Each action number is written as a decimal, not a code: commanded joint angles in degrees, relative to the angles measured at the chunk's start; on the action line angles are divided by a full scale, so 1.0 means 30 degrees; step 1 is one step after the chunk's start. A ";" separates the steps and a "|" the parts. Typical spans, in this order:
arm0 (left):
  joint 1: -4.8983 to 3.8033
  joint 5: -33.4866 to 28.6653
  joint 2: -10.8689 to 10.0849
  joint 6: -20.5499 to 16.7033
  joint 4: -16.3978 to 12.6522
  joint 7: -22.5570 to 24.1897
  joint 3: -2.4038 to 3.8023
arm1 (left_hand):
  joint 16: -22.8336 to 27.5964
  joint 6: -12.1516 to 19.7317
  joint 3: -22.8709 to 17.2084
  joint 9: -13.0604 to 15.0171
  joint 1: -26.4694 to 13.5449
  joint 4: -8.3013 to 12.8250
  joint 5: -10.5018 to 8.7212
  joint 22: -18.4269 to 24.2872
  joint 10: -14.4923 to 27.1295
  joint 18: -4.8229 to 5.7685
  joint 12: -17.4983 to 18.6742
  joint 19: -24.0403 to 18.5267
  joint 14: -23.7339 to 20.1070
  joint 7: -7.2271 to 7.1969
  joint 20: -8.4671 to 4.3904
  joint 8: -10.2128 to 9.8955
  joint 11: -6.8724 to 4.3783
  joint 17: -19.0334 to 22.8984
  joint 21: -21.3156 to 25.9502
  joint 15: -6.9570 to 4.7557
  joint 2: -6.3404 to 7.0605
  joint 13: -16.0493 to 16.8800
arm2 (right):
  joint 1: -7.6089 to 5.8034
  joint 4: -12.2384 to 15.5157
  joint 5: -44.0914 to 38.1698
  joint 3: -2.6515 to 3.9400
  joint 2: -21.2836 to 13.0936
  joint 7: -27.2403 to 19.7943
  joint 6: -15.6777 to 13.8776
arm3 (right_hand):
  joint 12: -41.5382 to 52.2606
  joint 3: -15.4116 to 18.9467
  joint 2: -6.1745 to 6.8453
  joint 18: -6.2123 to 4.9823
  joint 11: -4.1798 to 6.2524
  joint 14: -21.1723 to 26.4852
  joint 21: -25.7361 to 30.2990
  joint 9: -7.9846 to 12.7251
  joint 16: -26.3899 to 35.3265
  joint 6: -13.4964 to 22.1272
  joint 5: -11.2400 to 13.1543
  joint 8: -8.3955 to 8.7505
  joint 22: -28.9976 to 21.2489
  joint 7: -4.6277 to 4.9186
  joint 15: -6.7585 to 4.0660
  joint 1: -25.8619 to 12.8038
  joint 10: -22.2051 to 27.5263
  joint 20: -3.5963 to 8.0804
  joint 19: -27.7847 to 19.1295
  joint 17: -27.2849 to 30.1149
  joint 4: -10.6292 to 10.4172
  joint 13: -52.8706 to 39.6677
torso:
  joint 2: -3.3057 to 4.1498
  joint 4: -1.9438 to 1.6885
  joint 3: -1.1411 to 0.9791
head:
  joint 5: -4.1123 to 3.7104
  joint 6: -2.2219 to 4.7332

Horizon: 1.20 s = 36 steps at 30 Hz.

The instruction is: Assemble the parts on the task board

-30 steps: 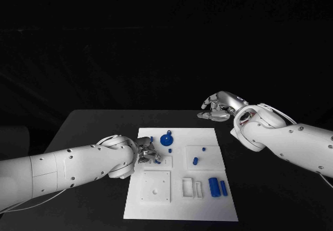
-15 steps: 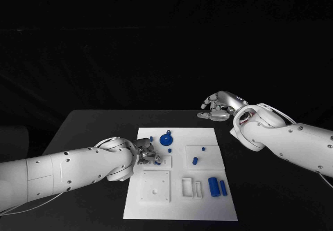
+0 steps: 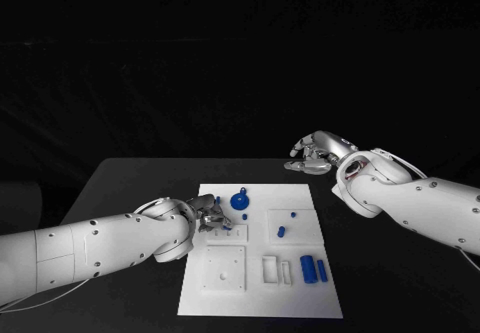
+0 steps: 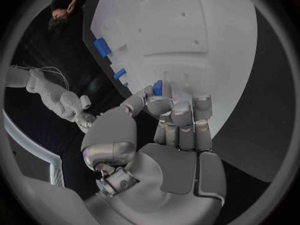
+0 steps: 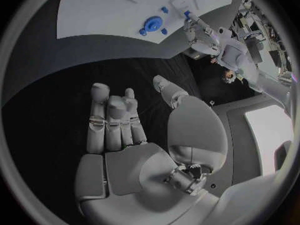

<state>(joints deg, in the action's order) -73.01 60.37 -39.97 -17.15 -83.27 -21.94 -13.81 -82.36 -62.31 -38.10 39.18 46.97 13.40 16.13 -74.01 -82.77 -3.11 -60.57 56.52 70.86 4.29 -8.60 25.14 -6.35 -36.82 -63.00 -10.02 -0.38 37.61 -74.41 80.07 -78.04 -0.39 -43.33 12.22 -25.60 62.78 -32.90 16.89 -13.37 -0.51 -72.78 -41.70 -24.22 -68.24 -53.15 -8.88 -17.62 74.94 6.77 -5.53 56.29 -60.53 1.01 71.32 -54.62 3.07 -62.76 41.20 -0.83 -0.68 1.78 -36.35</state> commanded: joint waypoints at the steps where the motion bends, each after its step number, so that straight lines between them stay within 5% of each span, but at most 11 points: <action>1: 0.0015 0.0162 0.0045 -0.0657 -0.0034 0.0226 0.0011 | -0.0102 -0.3634 -0.0102 0.3974 0.0128 -0.0031 0.0023 -0.0033 0.0750 -0.0341 -0.0134 0.0179 0.0647 -0.2260 -0.2325 0.0060 -0.0755 0.0034 0.0071 -0.1106 -0.0324 -0.0022 | -0.0006 -0.0001 -0.0032 0.0010 0.0004 -0.0131 -0.0032 | 0.0050 -0.0032 0.0023 -0.0544 -0.0040 0.0029 0.0106 0.0032 0.0111 0.0009 -0.0089 0.0100 0.0186 0.0111 -0.0042 0.0089 0.0120 0.0047 -0.0146 -0.0019 -0.0128 0.0022 | 0.0000 -0.0005 -0.0005 | 0.0024 -0.0050; 20: 0.0578 0.1462 0.0423 -0.0581 0.0456 0.0255 0.0010 | -0.0105 -0.3628 -0.0125 0.3968 0.0148 -0.0038 -0.0009 -0.0046 0.0754 -0.0350 -0.0149 0.0203 0.0655 -0.2262 -0.2333 0.0050 -0.0759 0.0060 0.0058 -0.1110 -0.0319 -0.0044 | -0.0006 -0.0010 -0.0032 0.0010 -0.0019 -0.0107 -0.0006 | 0.0064 -0.0006 0.0021 -0.0543 -0.0038 0.0025 0.0113 0.0035 0.0115 0.0010 -0.0115 0.0102 0.0193 0.0109 -0.0043 0.0092 0.0122 0.0053 -0.0142 -0.0024 -0.0151 0.0038 | 0.0015 0.0022 0.0017 | 0.0005 -0.0171; 36: 0.0628 0.1253 0.0324 -0.0007 0.0354 0.0305 0.0013 | -0.0118 -0.3645 -0.0163 0.3965 0.0189 -0.0011 0.0067 -0.0062 0.0754 -0.0361 -0.0181 0.0218 0.0667 -0.2268 -0.2340 0.0051 -0.0764 0.0092 0.0051 -0.1116 -0.0287 -0.0071 | -0.0004 -0.0078 -0.0032 0.0010 0.0006 -0.0089 0.0034 | 0.0076 0.0012 0.0018 -0.0544 -0.0036 0.0021 0.0119 0.0036 0.0118 0.0007 -0.0129 0.0102 0.0200 0.0108 -0.0045 0.0099 0.0124 0.0058 -0.0137 -0.0029 -0.0173 0.0052 | -0.0005 0.0008 0.0012 | 0.0009 -0.0253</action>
<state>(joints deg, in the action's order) -71.22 63.93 -39.03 -18.08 -81.98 -21.74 -13.79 -82.36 -62.31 -38.33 40.32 47.05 13.39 15.93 -74.13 -82.76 -3.11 -60.79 56.73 70.86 4.29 -8.81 25.14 -6.33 -36.59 -63.00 -10.02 -0.30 37.45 -74.41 79.82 -77.98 -0.39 -43.34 12.25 -25.59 62.78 -32.74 16.89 -13.37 -0.52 -72.77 -41.70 -24.18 -68.24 -53.19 -8.88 -17.62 74.92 6.61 -5.52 56.29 -60.55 1.02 71.31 -54.61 2.92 -62.66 41.21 -0.82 -0.65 1.78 -37.07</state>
